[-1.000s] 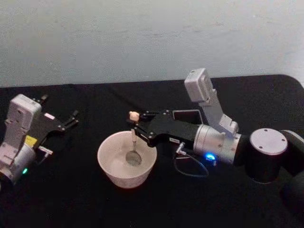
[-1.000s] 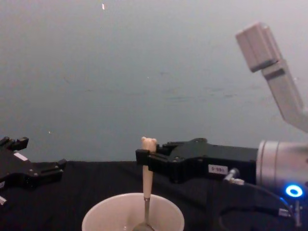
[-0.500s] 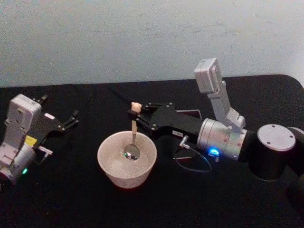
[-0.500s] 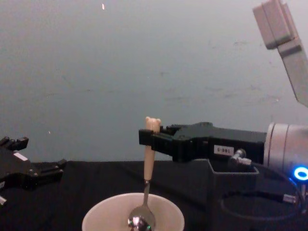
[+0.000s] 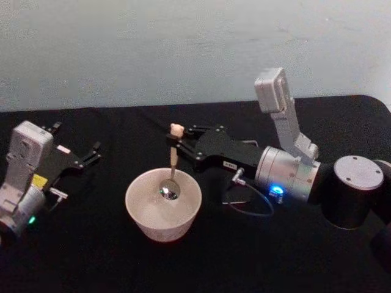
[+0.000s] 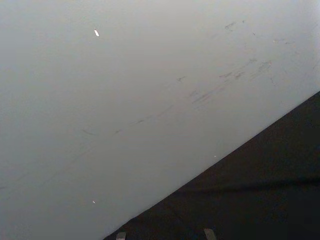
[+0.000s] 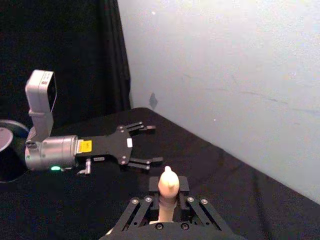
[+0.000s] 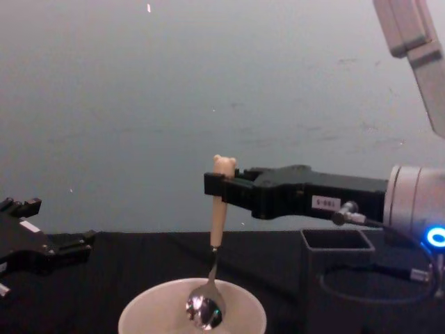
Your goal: Pick up the stirring spoon with one hand, stir inside the cup, then place it back in its original position.
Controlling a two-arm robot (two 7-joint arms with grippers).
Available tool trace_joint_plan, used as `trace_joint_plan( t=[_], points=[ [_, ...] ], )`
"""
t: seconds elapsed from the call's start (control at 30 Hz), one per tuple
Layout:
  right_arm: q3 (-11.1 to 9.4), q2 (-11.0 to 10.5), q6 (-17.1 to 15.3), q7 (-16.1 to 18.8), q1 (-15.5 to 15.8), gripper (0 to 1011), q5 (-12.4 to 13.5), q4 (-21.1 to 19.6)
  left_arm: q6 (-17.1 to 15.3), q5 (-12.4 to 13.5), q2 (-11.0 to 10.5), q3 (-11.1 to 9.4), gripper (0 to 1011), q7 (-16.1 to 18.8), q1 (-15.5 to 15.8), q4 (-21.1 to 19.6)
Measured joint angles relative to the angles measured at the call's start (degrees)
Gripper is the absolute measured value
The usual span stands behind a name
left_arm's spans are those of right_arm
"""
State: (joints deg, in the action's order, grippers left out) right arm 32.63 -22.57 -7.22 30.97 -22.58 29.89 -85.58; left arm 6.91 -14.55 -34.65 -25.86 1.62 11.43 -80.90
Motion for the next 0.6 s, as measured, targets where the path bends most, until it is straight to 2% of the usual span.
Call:
trace_joint_plan(
  t=[0.6],
  points=[
    [-3.1, -1.5, -1.6, -2.6, 0.7, 213, 4.1, -3.8, 0.0, 0.0, 0.0, 0.0, 1001, 0.0, 0.0, 0.0]
  ],
)
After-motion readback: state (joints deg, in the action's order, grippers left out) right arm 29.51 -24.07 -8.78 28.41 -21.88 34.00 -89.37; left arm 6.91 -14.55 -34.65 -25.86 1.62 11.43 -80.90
